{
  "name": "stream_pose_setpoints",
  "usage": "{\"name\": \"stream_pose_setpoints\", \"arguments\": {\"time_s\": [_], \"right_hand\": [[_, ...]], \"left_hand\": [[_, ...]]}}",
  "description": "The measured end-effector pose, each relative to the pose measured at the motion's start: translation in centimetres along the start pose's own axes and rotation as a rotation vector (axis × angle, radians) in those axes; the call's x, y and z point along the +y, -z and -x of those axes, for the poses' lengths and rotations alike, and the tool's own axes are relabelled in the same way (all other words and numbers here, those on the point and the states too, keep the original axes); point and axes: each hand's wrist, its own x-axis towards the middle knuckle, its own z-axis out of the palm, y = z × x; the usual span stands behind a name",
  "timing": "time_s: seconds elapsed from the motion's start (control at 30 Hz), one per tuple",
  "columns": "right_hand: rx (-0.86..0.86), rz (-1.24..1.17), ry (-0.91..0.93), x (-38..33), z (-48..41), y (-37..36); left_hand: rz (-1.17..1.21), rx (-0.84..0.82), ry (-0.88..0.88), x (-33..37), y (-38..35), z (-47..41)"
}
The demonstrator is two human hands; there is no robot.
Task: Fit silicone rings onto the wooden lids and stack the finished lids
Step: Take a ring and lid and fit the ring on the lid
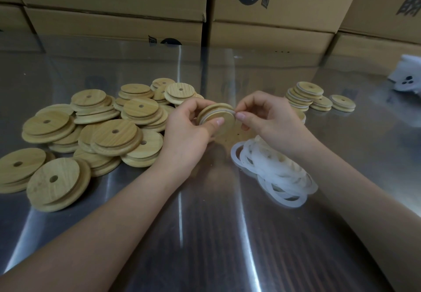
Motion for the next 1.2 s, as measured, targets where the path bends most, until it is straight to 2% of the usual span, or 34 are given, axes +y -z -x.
{"name": "stream_pose_setpoints", "arguments": {"time_s": [0.67,1.2], "right_hand": [[0.071,0.049,-0.092,-0.06,-0.01,-0.52],[0.079,0.021,-0.082,0.23,0.00,-0.59]], "left_hand": [[-0.051,0.024,-0.024,-0.16,-0.15,-0.37],[-0.003,0.012,0.028,0.00,-0.27,-0.10]]}}
